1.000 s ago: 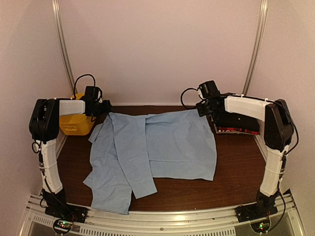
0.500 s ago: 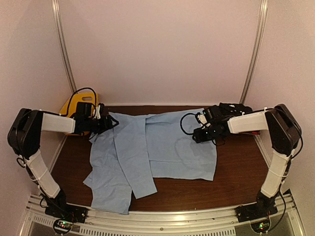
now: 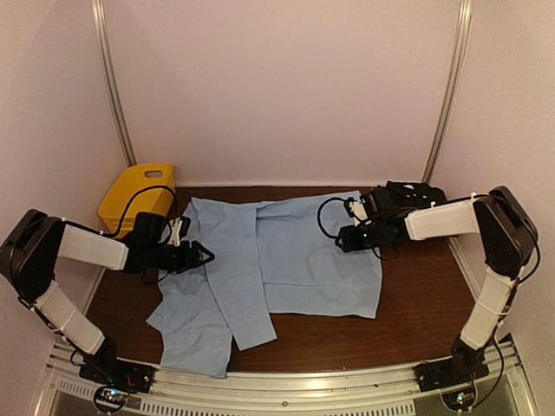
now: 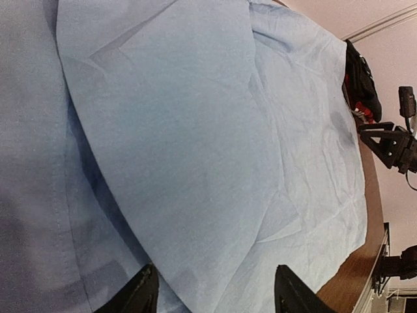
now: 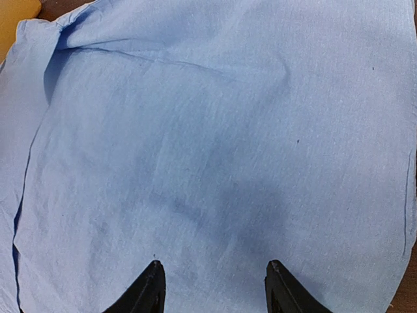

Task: Fold and stack the long sleeve shirts
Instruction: Pick up the sleeve from the center of the board.

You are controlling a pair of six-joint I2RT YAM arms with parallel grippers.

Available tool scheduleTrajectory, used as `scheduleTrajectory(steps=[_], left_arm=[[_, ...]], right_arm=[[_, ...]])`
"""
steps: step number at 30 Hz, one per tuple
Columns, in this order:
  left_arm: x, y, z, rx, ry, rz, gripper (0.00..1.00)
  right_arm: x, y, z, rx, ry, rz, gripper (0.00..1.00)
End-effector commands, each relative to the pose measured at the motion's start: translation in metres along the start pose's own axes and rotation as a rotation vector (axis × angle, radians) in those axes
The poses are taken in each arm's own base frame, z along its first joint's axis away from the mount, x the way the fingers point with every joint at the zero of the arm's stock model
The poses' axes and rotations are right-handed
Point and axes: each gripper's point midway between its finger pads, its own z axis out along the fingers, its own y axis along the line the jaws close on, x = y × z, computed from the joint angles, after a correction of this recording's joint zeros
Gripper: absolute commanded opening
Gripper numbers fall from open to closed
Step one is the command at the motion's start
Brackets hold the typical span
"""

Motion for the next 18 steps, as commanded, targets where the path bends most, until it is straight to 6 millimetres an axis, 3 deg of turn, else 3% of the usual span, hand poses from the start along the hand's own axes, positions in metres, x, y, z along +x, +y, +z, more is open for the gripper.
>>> scheduleTrajectory(steps=[1,18], left_arm=[[-0.007,-0.005,-0.002,0.017,-0.051,0.022,0.6],[0.016,0.008,0.023,0.051,0.02,-0.026,0.49]], right_arm=[[-0.004,0.01,-0.005,-0.029,-0.028,0.004,0.54],[0.004,0.006,-0.007,-0.012,-0.022,0.001,0.54]])
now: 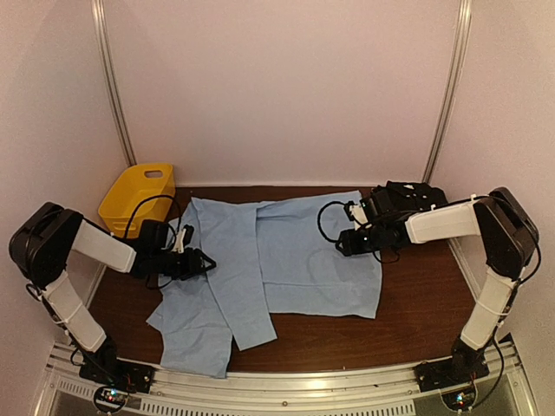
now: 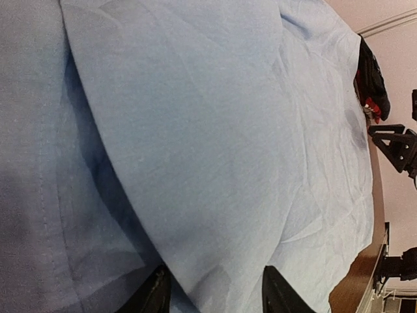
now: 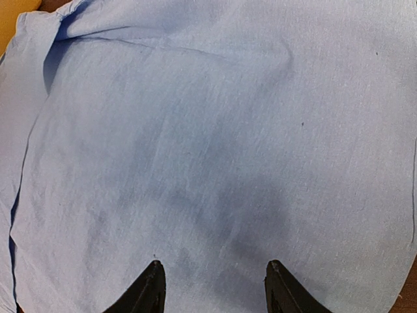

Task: Fold and stack the long sleeve shirts
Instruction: Pick up the sleeve from the center of the board.

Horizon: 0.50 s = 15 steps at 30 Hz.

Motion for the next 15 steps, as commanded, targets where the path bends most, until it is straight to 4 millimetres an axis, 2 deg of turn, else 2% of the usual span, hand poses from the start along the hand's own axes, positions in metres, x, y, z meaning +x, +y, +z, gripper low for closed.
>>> scheduleTrajectory(steps=[1,9,15], left_arm=[[-0.001,-0.008,0.005,0.05,-0.011,0.015,0.48],[0.003,-0.01,0.012,0.081,0.004,0.005,0.35],[-0.01,-0.031,0.005,0.154,-0.026,0.024,0.06]], right_arm=[[-0.006,0.004,-0.007,-0.006,-0.035,0.003,0.53],[-0.004,0.004,-0.004,-0.009,-0.029,0.003,0.53],[-0.002,0.002,-0.003,-0.002,-0.024,0.003,0.53]])
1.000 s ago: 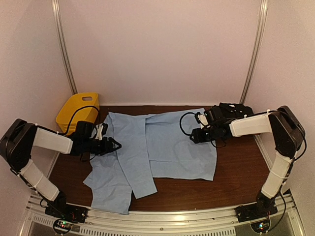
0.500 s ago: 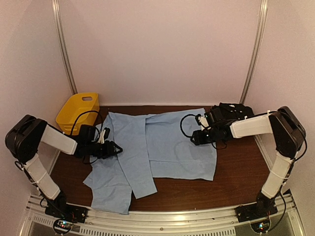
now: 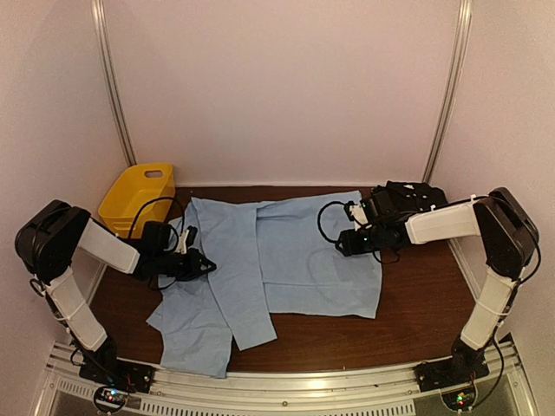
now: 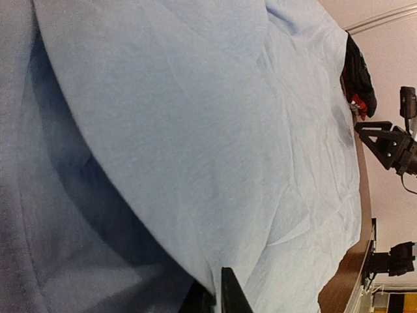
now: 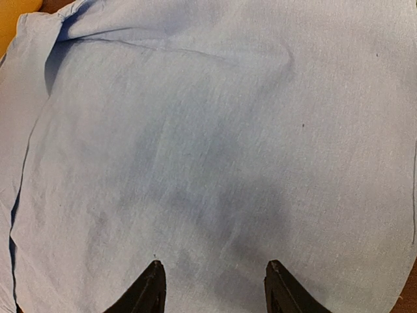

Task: Fold and stack the long sleeve shirts
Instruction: Pick up the sleeve from the center of the board, then place the sleeve at the center of the board.

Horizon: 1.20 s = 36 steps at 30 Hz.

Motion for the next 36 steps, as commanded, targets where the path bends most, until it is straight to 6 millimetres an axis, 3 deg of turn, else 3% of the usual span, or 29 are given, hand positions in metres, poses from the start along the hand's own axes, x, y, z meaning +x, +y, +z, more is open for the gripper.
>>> scheduleTrajectory(steps=[1,4,9,15,23,30,36], left_arm=[[-0.018,-0.03,-0.005,0.109,-0.047,0.06,0.02],[-0.035,-0.048,-0.01,0.141,-0.066,0.094,0.0],[-0.083,-0.076,-0.02,0.155,-0.137,0.157,0.0],[-0.154,-0.095,-0.037,0.188,-0.253,0.168,0.0],[-0.248,-0.09,-0.029,0.23,-0.341,0.154,0.0],[-0.305,-0.074,-0.011,0.259,-0.382,0.135,0.0],[-0.345,-0.077,-0.007,0.325,-0.466,0.164,0.0]], right_arm=[[-0.001,0.002,-0.003,0.002,-0.016,0.003,0.53],[0.0,0.0,-0.003,0.01,-0.013,0.002,0.53],[0.003,-0.005,-0.003,0.035,-0.01,-0.005,0.53],[0.006,-0.007,-0.004,0.044,-0.006,-0.009,0.53],[0.008,-0.01,-0.002,0.055,0.002,-0.014,0.53],[0.01,-0.012,0.0,0.066,0.011,-0.022,0.53],[0.017,-0.015,0.006,0.07,0.023,-0.02,0.53]])
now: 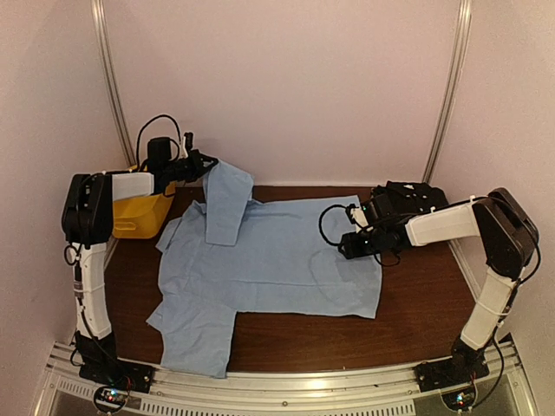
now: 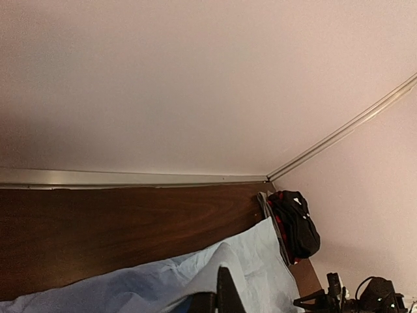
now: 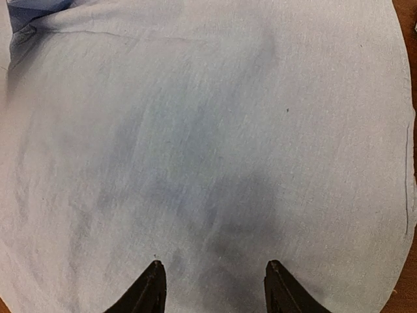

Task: Fold and stack the long sleeve shirts
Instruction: Place the sleeve at the center of the board.

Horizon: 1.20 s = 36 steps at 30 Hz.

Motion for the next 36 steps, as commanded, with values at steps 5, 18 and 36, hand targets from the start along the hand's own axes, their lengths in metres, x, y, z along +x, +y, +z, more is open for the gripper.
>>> scheduleTrajectory(steps=[5,18,36], left_arm=[[-0.057,-0.009,0.016,0.103,-0.134,0.067,0.0],[-0.055,0.037,0.029,0.049,-0.136,0.046,0.03],[-0.014,0.065,-0.02,-0.29,0.007,0.076,0.37]], right_arm=[[0.015,-0.007,0.007,0.033,0.027,-0.011,0.53],[0.015,-0.006,0.009,0.026,0.029,-0.005,0.53],[0.015,-0.006,-0.006,0.022,0.005,0.003,0.53]])
